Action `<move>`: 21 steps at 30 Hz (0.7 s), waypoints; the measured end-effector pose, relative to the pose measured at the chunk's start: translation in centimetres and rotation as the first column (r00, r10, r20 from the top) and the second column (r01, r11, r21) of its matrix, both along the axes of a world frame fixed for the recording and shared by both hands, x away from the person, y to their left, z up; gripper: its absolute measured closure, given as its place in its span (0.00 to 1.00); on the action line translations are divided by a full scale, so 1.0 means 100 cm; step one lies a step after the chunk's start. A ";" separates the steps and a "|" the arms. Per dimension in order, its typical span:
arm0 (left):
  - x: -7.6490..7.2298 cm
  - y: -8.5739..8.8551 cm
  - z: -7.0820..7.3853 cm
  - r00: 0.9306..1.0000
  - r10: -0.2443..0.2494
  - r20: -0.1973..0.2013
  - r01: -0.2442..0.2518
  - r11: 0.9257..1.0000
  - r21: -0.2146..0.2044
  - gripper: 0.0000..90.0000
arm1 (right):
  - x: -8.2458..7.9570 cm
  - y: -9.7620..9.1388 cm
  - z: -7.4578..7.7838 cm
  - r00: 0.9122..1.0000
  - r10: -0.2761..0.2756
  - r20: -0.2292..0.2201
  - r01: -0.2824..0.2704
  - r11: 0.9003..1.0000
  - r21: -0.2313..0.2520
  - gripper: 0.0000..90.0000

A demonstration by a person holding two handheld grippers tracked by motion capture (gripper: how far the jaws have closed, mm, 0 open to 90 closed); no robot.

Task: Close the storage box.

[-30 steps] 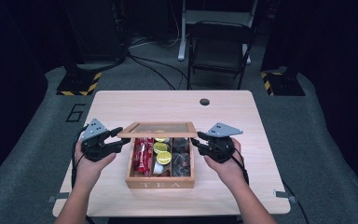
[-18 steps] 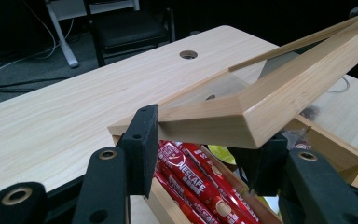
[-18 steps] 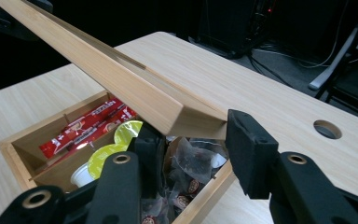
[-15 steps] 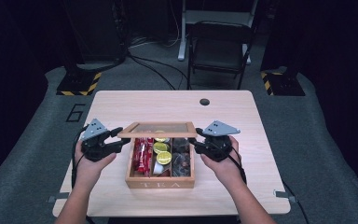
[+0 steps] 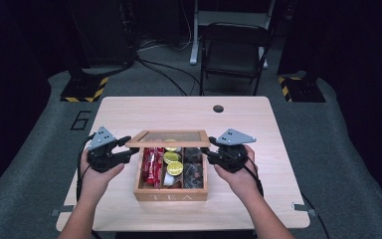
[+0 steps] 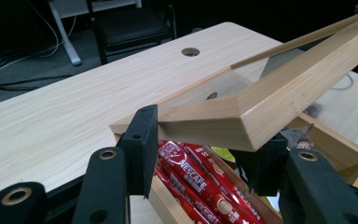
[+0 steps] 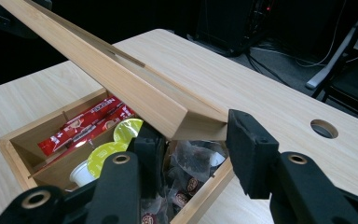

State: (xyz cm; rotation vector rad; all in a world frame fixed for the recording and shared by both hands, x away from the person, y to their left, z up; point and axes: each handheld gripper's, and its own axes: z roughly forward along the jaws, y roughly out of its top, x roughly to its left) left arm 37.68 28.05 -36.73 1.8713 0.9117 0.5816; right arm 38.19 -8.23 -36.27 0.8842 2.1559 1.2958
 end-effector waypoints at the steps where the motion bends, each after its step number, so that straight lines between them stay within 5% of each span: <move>1: -0.001 -0.001 0.000 1.000 0.006 0.000 -0.006 1.000 0.005 0.58 | 0.000 0.000 0.000 1.000 0.002 -0.001 -0.002 1.000 -0.002 0.64; 12: -0.002 -0.005 0.004 1.000 0.017 -0.016 -0.016 0.999 0.047 0.58 | 0.000 0.000 0.001 1.000 0.006 -0.018 -0.007 1.000 -0.005 0.64; 21: -0.003 -0.004 0.001 1.000 0.004 -0.011 -0.004 0.999 0.042 0.57 | -0.002 -0.001 -0.001 1.000 0.010 -0.015 -0.010 1.000 -0.006 0.64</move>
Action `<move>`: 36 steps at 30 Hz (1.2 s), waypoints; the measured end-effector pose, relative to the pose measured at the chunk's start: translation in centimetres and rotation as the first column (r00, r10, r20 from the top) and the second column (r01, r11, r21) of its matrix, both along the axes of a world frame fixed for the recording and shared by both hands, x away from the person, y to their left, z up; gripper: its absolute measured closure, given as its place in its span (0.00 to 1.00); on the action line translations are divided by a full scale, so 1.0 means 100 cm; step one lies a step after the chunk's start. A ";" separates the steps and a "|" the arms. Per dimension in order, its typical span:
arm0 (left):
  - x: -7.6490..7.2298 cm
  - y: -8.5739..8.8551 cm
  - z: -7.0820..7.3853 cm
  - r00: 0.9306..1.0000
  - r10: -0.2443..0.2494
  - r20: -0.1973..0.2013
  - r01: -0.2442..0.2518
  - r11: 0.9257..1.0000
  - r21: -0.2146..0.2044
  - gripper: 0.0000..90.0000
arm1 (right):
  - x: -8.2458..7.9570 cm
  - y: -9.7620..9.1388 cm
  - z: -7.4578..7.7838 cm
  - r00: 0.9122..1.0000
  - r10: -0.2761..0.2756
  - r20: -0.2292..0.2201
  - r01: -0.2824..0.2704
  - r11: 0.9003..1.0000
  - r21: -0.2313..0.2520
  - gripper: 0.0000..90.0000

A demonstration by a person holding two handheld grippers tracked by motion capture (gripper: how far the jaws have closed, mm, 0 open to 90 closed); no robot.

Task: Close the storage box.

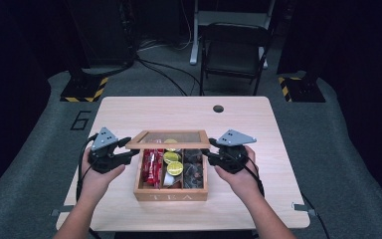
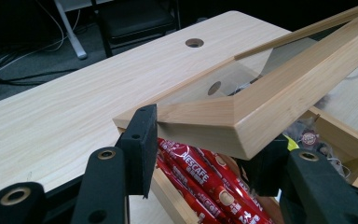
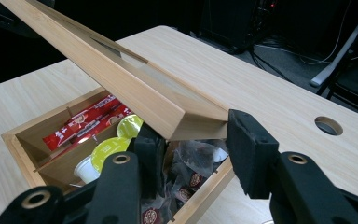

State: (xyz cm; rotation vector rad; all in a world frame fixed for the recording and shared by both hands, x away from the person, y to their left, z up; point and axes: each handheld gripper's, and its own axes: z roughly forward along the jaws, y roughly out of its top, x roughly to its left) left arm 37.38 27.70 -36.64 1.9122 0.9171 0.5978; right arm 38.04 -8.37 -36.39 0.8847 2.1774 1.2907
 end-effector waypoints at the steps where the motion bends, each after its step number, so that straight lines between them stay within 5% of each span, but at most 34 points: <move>1: 0.000 0.000 0.000 1.000 -0.002 0.001 0.002 1.000 0.001 0.57 | 0.000 0.000 -0.001 1.000 0.002 0.006 -0.002 1.000 0.000 0.64; 12: -0.006 0.005 -0.010 0.999 -0.026 -0.028 0.025 0.999 -0.036 0.55 | -0.008 -0.002 -0.008 1.000 0.010 -0.007 -0.010 1.000 0.002 0.64; 25: -0.026 0.004 -0.030 0.999 -0.044 0.012 0.044 0.999 0.019 0.54 | -0.023 -0.006 -0.030 1.000 0.013 -0.026 -0.012 1.000 0.019 0.67; 36: -0.043 0.007 -0.048 0.997 -0.071 -0.012 0.071 0.997 0.020 0.53 | -0.041 -0.006 -0.051 0.999 0.011 -0.031 -0.010 1.000 0.014 0.67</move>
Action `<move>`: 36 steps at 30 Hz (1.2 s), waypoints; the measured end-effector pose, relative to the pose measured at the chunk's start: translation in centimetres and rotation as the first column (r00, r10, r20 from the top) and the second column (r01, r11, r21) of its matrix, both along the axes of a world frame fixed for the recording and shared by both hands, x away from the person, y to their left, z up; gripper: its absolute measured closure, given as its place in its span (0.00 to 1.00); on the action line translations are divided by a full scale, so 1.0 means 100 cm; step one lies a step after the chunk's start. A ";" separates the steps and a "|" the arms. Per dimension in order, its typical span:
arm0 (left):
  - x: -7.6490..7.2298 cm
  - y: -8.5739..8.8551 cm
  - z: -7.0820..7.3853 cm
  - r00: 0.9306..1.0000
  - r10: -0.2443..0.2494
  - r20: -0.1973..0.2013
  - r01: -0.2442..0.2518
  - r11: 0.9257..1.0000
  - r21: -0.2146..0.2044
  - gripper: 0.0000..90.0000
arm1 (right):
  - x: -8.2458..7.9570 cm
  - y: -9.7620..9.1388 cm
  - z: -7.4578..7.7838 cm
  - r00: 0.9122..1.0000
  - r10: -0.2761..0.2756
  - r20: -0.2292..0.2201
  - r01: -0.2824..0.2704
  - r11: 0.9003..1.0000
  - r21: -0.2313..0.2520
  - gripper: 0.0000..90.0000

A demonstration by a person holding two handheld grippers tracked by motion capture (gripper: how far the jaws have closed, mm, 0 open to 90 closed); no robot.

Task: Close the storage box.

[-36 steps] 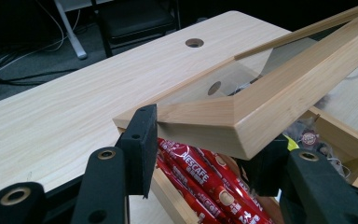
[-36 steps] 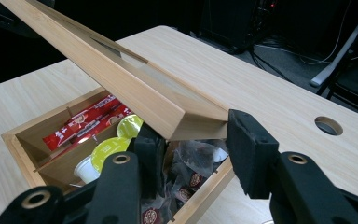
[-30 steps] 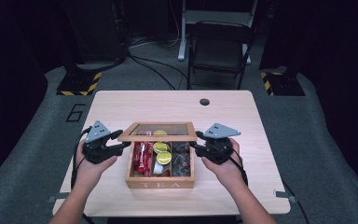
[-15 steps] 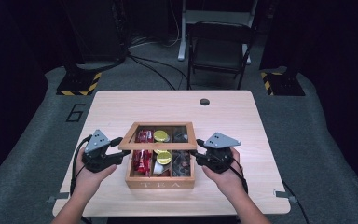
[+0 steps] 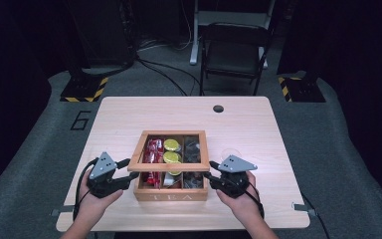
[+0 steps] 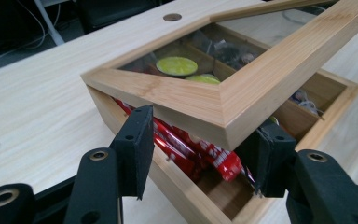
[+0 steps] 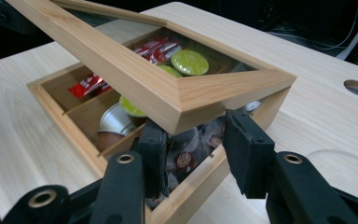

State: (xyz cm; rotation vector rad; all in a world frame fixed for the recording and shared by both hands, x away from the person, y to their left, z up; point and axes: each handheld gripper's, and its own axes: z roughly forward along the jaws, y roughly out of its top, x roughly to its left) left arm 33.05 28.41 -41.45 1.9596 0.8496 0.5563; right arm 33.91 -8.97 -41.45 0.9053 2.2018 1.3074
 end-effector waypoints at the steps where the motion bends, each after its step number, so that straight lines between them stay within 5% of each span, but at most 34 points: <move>1: -0.002 0.001 -0.003 1.000 -0.006 -0.007 0.006 1.000 -0.001 0.53 | -0.003 0.000 -0.002 1.000 0.002 -0.004 -0.002 1.000 -0.001 0.67; 11: -0.009 0.002 -0.026 0.998 -0.018 -0.055 0.018 1.000 0.016 0.53 | -0.017 -0.001 -0.020 0.999 0.022 -0.042 -0.023 0.999 -0.027 0.65; 19: -0.010 0.003 -0.038 0.996 -0.024 -0.089 0.023 1.000 -0.012 0.50 | -0.019 0.001 -0.030 0.997 0.033 -0.074 -0.036 0.999 -0.030 0.57; 27: -0.012 0.001 -0.045 0.990 -0.052 -0.133 0.056 0.998 0.027 0.50 | -0.017 0.002 -0.039 0.989 0.049 -0.138 -0.057 0.997 -0.054 0.56; 29: -0.011 0.001 -0.047 0.983 -0.064 -0.170 0.073 0.996 0.046 0.44 | -0.017 0.001 -0.040 0.988 0.056 -0.147 -0.065 0.996 -0.058 0.55; 31: -0.012 0.002 -0.049 0.984 -0.067 -0.166 0.072 0.997 0.024 0.36 | -0.017 0.000 -0.038 0.987 0.061 -0.150 -0.068 0.997 -0.040 0.50; 36: -0.013 0.006 -0.044 0.986 -0.056 -0.155 0.058 0.998 0.008 0.33 | -0.016 -0.005 -0.037 0.988 0.052 -0.148 -0.058 0.998 -0.036 0.45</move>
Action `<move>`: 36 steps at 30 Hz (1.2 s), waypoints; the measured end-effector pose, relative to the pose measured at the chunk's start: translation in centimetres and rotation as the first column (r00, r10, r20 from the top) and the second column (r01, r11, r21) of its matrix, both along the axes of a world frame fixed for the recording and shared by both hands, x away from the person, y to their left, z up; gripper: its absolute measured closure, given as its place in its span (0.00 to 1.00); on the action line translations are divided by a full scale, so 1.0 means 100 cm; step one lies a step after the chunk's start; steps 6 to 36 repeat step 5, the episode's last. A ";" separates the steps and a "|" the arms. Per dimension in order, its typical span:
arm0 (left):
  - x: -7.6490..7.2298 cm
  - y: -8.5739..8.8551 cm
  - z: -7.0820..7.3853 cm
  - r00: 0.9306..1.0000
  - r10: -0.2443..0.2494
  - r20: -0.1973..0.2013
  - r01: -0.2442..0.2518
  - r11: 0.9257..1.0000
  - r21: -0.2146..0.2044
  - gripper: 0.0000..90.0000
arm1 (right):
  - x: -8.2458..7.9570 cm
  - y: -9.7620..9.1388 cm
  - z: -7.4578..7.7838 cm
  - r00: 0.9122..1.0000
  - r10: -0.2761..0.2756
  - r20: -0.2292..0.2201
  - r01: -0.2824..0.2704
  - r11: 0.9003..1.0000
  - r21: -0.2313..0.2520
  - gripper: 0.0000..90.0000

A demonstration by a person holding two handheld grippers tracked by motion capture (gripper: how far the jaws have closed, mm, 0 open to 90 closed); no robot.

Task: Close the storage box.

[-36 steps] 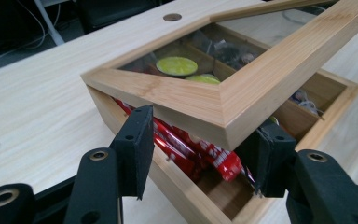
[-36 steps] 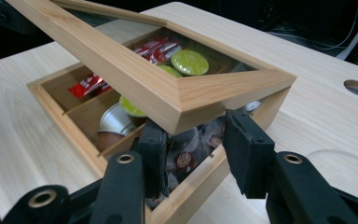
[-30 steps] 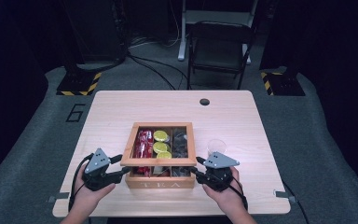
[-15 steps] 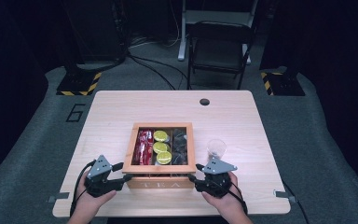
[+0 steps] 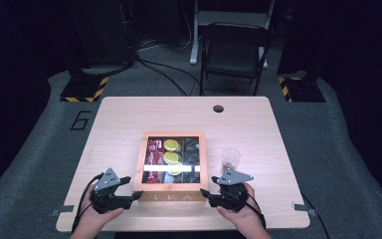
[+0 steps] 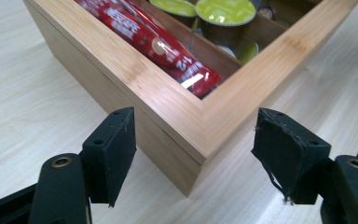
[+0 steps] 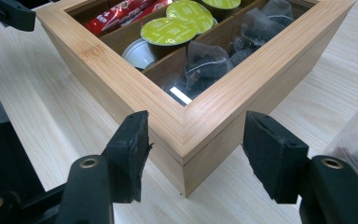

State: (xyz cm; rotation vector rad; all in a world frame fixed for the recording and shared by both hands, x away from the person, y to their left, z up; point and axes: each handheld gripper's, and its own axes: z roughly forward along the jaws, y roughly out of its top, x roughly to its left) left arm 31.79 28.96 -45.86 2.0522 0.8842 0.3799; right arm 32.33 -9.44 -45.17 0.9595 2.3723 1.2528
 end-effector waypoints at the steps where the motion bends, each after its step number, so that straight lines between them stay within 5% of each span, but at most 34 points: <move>1: 0.000 0.000 -0.001 1.000 0.006 0.004 -0.006 1.000 -0.002 0.33 | 0.000 0.000 0.000 1.000 -0.002 0.002 0.002 1.000 0.004 0.45; 36: 0.001 0.002 -0.002 1.000 0.012 0.000 -0.012 1.000 -0.009 0.33 | -0.001 0.000 -0.002 1.000 0.002 0.001 -0.002 1.000 0.009 0.44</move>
